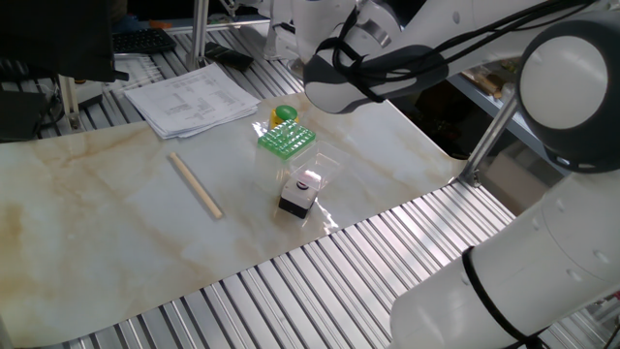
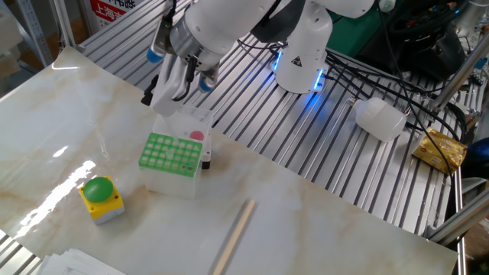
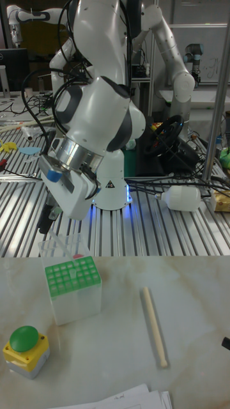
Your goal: Insert a large pipette tip into the holder for large pipette tips
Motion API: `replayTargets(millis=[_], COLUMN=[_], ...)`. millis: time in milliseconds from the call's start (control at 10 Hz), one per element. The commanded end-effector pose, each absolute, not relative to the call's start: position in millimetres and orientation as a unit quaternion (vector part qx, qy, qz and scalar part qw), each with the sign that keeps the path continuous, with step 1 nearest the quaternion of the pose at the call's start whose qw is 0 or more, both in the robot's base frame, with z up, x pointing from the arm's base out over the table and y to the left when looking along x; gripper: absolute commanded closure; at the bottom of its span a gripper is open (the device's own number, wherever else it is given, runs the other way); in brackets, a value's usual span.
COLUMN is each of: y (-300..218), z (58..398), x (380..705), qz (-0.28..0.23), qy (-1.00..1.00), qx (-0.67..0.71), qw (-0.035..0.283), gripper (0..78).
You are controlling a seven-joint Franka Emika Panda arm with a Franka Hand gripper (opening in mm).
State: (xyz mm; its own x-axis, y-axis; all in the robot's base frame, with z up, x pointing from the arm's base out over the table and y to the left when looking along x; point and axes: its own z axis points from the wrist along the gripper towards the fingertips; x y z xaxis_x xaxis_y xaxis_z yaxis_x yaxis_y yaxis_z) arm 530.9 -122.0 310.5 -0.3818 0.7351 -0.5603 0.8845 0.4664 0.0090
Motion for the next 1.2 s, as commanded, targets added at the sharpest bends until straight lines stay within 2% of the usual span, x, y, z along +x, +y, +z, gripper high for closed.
replayTargets(millis=[100,1200], y=[-121.7,-112.0], z=[310.0,306.2], x=[531.6,529.3], qz=[-0.146,-0.146], qy=[0.815,0.803], qx=[0.5,0.514], qw=[0.255,0.263], gripper=[76.4,76.4])
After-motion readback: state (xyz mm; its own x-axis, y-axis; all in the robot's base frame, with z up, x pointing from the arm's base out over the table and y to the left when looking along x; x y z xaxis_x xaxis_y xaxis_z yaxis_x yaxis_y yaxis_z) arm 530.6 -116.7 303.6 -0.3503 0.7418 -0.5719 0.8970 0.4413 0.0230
